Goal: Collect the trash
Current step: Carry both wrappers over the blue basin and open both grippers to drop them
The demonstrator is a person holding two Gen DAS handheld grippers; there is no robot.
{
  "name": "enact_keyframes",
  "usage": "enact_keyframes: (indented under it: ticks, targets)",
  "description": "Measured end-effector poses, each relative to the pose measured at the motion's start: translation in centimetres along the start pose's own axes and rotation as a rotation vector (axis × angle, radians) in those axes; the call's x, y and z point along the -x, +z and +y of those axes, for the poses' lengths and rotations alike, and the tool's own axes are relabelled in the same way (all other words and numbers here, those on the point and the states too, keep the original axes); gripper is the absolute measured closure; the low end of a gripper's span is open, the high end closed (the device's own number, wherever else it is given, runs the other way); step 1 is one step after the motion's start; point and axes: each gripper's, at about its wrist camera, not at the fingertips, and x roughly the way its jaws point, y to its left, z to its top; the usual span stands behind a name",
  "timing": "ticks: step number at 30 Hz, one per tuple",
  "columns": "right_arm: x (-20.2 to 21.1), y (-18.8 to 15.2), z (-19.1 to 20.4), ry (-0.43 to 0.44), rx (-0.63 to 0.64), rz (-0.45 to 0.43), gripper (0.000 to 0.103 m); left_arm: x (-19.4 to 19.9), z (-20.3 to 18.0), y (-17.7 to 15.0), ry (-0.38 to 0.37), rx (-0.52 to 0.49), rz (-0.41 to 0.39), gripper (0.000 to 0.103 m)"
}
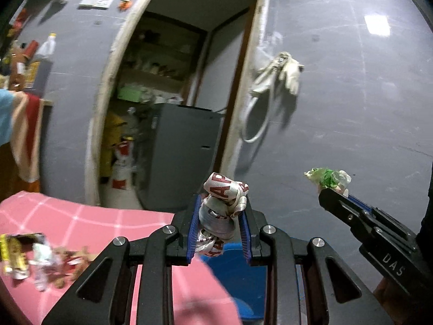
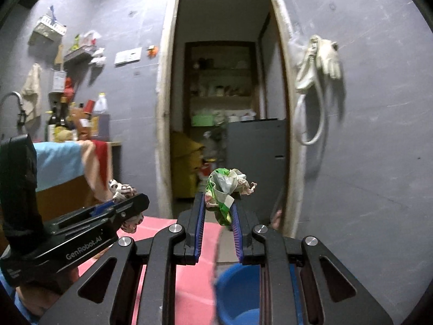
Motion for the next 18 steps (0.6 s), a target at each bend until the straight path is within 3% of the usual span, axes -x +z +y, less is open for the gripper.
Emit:
enact_keyframes:
  ticks: [6, 18]
  targets:
    - [-0.8, -1.7, -3.4, -0.075, -0.04, 0.044, 0.085, -3.8, -2.2, -0.7, -0.058, 0.001, 0.07, 0.08]
    - [-3.8, -6.8, -7.7, -0.119, -0.157, 0.228, 0.085, -11.9, -3.4, -4.4, -0.051, 0.001, 0.346, 0.079]
